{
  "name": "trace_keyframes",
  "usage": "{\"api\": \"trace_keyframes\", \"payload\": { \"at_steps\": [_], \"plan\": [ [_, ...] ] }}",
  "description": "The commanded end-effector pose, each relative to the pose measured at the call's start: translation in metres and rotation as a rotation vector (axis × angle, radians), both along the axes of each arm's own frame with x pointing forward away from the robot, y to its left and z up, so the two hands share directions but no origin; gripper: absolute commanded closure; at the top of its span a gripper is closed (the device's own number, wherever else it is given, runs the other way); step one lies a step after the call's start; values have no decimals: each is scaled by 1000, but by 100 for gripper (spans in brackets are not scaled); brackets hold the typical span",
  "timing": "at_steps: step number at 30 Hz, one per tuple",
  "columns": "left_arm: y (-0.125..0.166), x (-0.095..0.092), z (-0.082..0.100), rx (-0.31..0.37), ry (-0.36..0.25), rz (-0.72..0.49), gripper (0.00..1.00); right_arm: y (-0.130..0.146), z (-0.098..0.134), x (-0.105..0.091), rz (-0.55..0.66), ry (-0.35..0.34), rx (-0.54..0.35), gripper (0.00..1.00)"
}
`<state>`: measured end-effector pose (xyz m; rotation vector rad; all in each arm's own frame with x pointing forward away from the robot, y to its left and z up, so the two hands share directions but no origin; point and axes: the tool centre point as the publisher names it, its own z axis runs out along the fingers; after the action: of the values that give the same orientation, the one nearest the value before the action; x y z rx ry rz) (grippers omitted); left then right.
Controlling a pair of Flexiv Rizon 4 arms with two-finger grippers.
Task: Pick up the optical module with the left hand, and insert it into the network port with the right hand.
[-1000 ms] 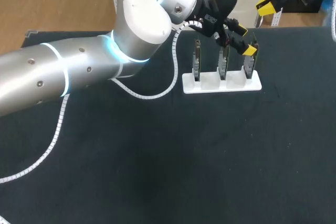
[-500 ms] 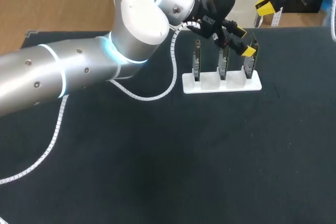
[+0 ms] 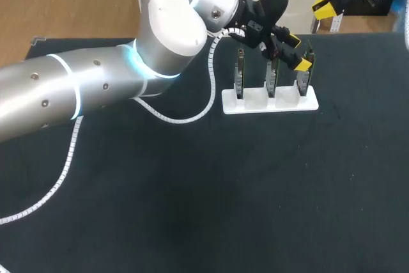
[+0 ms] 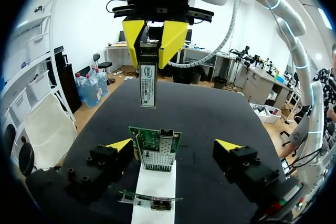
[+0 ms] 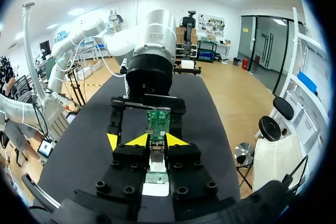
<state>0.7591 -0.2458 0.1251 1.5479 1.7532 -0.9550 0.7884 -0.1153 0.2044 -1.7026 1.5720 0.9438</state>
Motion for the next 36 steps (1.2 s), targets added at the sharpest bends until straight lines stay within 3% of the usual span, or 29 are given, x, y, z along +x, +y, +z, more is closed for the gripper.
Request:
{"api": "trace_keyframes", "payload": {
  "at_steps": [1,36],
  "plan": [
    [1,-2,1,3,-4,3,0,0,0,-5,-7,-7,-1,100],
    [1,-2,2,12,-5,3,0,2,-17,-19,-14,15,-32,100]
  ]
}}
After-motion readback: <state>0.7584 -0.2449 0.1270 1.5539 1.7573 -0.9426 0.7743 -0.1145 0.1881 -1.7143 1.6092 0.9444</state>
